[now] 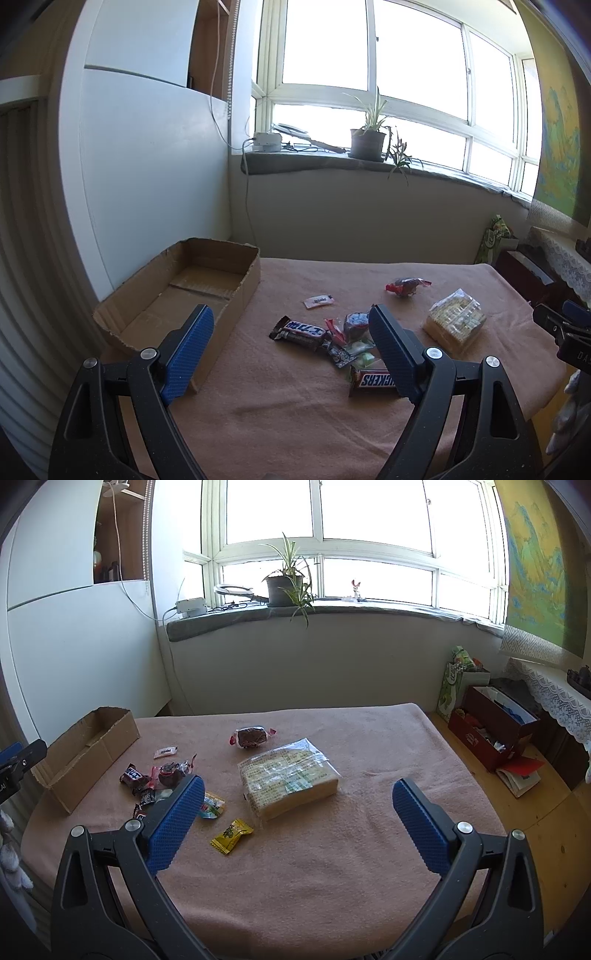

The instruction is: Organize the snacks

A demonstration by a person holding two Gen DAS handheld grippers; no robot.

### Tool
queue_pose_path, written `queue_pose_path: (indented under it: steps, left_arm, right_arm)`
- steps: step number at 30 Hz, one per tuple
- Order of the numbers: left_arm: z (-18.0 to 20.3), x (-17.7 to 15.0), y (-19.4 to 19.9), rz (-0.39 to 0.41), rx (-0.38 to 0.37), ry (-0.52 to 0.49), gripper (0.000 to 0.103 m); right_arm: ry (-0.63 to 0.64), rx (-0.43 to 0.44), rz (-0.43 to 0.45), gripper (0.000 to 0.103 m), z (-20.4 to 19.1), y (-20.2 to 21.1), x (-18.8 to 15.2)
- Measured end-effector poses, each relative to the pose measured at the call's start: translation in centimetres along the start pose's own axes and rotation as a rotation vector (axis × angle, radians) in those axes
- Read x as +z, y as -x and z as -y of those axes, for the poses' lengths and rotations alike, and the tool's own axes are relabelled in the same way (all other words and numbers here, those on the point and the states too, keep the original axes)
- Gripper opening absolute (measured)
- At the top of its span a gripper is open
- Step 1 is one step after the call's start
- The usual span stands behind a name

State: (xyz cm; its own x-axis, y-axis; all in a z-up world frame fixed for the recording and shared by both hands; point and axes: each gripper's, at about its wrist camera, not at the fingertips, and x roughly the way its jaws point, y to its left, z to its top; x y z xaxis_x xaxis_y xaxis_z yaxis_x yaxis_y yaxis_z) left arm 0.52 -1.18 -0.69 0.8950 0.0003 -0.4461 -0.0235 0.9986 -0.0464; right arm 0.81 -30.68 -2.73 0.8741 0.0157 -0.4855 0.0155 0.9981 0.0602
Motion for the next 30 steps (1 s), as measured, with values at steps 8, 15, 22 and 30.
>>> queue_pose_path:
  steps: [8,15,22,30]
  left_arm:
    - [0.07,0.01,-0.12,-0.005,-0.005,0.002,0.086]
    - [0.23,0.07,0.0,-0.004,-0.01,0.0,0.086]
    - [0.37,0.1,-0.03,-0.006,-0.01,-0.002,0.086]
    - [0.34,0.07,-0.18,-0.011,-0.01,0.003,0.086]
  right_arm:
    - [0.002,0.005,-0.008,0.103,-0.09,-0.16,-0.13]
    - [0.002,0.008,-0.008,0.103,-0.07,-0.11,-0.15]
    - [0.003,0.01,-0.007,0.103,-0.13,-0.04,-0.21]
    - [0.006,0.019,-0.018,0.103,-0.27,-0.19,-0.3]
